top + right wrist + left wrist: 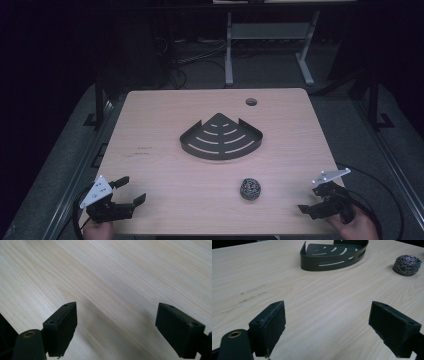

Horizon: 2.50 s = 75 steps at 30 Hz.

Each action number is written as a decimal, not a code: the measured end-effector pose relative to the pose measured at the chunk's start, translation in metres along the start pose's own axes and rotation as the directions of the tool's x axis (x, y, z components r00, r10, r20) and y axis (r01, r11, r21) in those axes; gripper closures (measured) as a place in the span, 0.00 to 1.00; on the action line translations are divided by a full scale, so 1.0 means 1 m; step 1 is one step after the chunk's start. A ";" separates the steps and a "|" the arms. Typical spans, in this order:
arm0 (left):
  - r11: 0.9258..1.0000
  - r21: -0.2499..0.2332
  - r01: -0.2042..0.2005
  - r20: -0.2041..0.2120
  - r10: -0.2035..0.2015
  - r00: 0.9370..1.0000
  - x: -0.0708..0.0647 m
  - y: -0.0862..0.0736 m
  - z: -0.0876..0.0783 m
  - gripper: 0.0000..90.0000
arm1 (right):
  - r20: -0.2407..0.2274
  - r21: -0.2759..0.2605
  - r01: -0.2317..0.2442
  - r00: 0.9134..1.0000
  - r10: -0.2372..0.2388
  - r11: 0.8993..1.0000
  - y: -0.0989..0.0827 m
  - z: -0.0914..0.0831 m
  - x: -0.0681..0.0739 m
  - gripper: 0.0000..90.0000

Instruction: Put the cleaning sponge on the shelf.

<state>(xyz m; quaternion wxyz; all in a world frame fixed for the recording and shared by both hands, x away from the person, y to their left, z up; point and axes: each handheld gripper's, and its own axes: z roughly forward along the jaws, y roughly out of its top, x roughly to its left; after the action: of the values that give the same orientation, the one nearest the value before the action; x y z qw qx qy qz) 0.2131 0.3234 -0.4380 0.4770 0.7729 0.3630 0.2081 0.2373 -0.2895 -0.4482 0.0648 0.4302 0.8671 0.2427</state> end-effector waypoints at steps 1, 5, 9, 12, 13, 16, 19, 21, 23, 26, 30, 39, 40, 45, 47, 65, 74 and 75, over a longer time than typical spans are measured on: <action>1.000 0.000 0.003 0.000 -0.003 1.000 0.000 0.000 0.000 0.15 | -0.004 0.001 0.003 1.000 -0.003 1.000 0.001 0.001 0.001 0.19; 1.000 -0.001 0.005 0.003 -0.005 1.000 0.000 0.000 0.000 0.15 | -0.007 0.010 0.025 1.000 -0.025 1.000 0.004 0.003 0.006 0.19; 1.000 -0.003 0.007 0.004 -0.007 1.000 0.000 0.000 0.000 0.15 | -0.010 0.010 0.030 1.000 -0.030 1.000 0.006 0.003 0.009 0.19; 1.000 0.003 0.005 0.005 -0.005 1.000 0.000 0.000 0.001 0.15 | -0.013 0.018 0.042 0.999 -0.042 0.999 0.008 0.006 0.012 0.18; 1.000 0.004 0.003 0.006 -0.003 1.000 0.000 0.000 0.001 0.15 | -0.013 0.018 0.042 0.999 -0.042 0.999 0.008 0.006 0.012 0.18; 1.000 0.005 0.005 0.007 -0.005 1.000 0.000 0.000 0.002 0.15 | -0.019 0.025 0.056 0.998 -0.055 0.998 0.010 0.008 0.015 0.18; 1.000 0.004 0.004 0.008 -0.004 1.000 0.000 0.000 0.002 0.15 | -0.022 0.025 0.061 0.998 -0.060 0.998 0.012 0.009 0.017 0.18; 1.000 0.004 0.003 0.007 -0.003 1.000 0.000 0.000 0.002 0.15 | -0.024 0.025 0.068 0.997 -0.067 0.997 0.014 0.009 0.018 0.18; 1.000 0.006 0.002 0.008 -0.002 1.000 0.001 0.000 0.003 0.15 | -0.026 0.019 0.071 0.997 -0.071 0.997 0.015 0.009 0.019 0.18; 1.000 0.003 0.001 0.007 -0.001 1.000 0.000 0.000 0.003 0.15 | -0.026 0.021 0.076 0.997 -0.076 0.997 0.016 0.009 0.021 0.18; 1.000 0.002 0.001 0.009 -0.001 1.000 0.000 0.000 0.002 0.15 | -0.032 0.025 0.091 0.995 -0.090 0.996 0.019 0.011 0.025 0.18; 1.000 -0.005 0.011 0.004 -0.011 1.000 0.001 0.000 0.001 0.15 | -0.055 0.040 0.120 0.992 -0.118 0.992 0.027 0.016 0.033 0.18; 1.000 -0.006 0.011 0.004 -0.011 1.000 0.001 0.000 0.001 0.15 | -0.057 0.040 0.132 0.990 -0.130 0.990 0.029 0.017 0.034 0.18; 1.000 -0.006 0.011 0.004 -0.011 1.000 0.002 0.000 0.000 0.15 | -0.070 0.041 0.145 0.987 -0.142 0.989 0.031 0.019 0.038 0.18; 1.000 -0.005 0.012 0.001 -0.012 1.000 0.002 -0.001 0.000 0.15 | -0.073 0.040 0.154 0.986 -0.151 0.987 0.034 0.019 0.041 0.18; 1.000 -0.008 0.011 0.002 -0.011 1.000 0.002 0.000 -0.001 0.15 | -0.110 0.063 0.237 0.967 -0.230 0.969 0.056 0.028 0.061 0.18; 1.000 -0.008 0.010 0.002 -0.010 1.000 0.002 0.000 -0.001 0.15 | -0.120 0.072 0.258 0.961 -0.249 0.963 0.065 0.032 0.067 0.18; 1.000 -0.010 0.010 0.002 -0.010 1.000 0.002 0.000 -0.001 0.15 | -0.122 0.072 0.267 0.959 -0.257 0.961 0.068 0.033 0.069 0.17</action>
<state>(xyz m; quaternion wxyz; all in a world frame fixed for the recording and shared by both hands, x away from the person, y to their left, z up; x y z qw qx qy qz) 0.2136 0.3255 -0.4379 0.4822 0.7690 0.3653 0.2065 0.2537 -0.1885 -0.4382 0.0289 0.2999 0.9285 0.2171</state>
